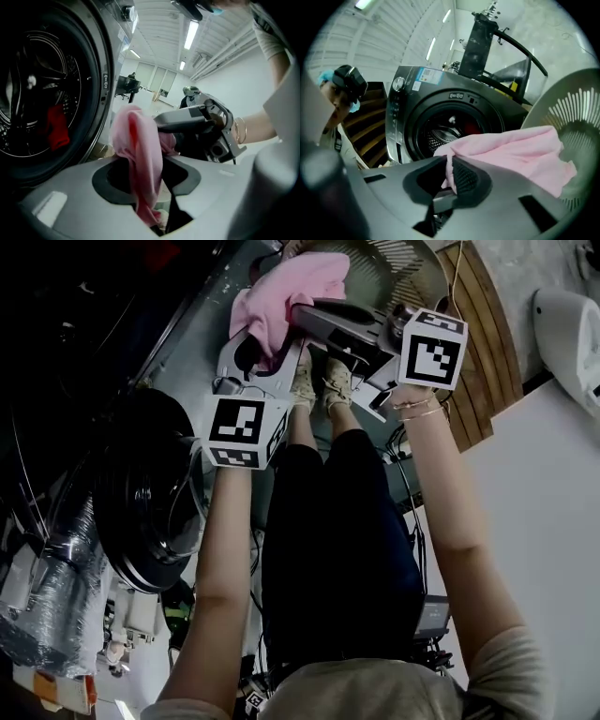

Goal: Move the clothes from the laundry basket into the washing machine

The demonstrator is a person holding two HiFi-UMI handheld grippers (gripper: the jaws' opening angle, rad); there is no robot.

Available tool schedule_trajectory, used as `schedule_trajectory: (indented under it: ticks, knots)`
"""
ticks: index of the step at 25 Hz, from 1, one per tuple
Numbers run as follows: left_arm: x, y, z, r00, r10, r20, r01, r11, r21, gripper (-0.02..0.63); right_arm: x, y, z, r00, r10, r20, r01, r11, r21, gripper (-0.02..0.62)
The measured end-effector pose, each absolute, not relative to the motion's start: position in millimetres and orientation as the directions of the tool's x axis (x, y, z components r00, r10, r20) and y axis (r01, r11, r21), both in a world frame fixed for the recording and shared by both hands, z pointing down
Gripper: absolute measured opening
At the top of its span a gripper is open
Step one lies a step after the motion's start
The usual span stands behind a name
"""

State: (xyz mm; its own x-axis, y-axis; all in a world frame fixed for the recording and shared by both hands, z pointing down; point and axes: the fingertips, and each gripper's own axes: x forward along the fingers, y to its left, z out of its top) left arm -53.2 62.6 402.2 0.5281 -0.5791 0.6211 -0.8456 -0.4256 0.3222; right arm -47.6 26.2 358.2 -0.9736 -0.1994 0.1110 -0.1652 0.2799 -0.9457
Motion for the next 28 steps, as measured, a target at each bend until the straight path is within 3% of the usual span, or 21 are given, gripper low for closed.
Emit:
schedule_trajectory:
  ticks: [5,7,12,18,24,28]
  knots:
    - [-35.8,53.7,382.5,0.675,-0.544,0.498,-0.737,-0.525,0.425,0.259,-45.3,24.0,346.3,-0.967,-0.157,0.199,-0.246,0.395,-0.885,0.035]
    - [-22.0,55.6,377.0,0.728,-0.501,0.468,-0.683,-0.583,0.439,0.374,-42.5,28.4,343.0,-0.967,-0.114,0.23,-0.256,0.437,-0.862,0.035]
    - [-3.8,48.3,379.2,0.754,-0.477,0.451,-0.65,-0.639,0.411,0.376,-35.3,37.6,338.6,-0.949,-0.044,0.313,-0.283,0.556,-0.781,0.035]
    - [3.4,44.6,380.7,0.803,-0.434,0.409,-0.589,-0.688,0.425,0.376,-31.5,36.8,338.2,-0.946,-0.029,0.322,-0.28,0.573,-0.77,0.036]
    - [-9.2,50.2,407.5,0.752,-0.383,0.536,-0.599,-0.736,0.314,0.374,-33.0,39.6,341.8,-0.961,-0.028,0.276,-0.25,0.517,-0.819,0.037]
    - [-14.4,48.5,411.6,0.743,-0.391,0.543,-0.611,-0.727,0.314,0.371,-48.4,47.2,340.8,-0.968,-0.021,0.249,-0.225,0.51,-0.83,0.035]
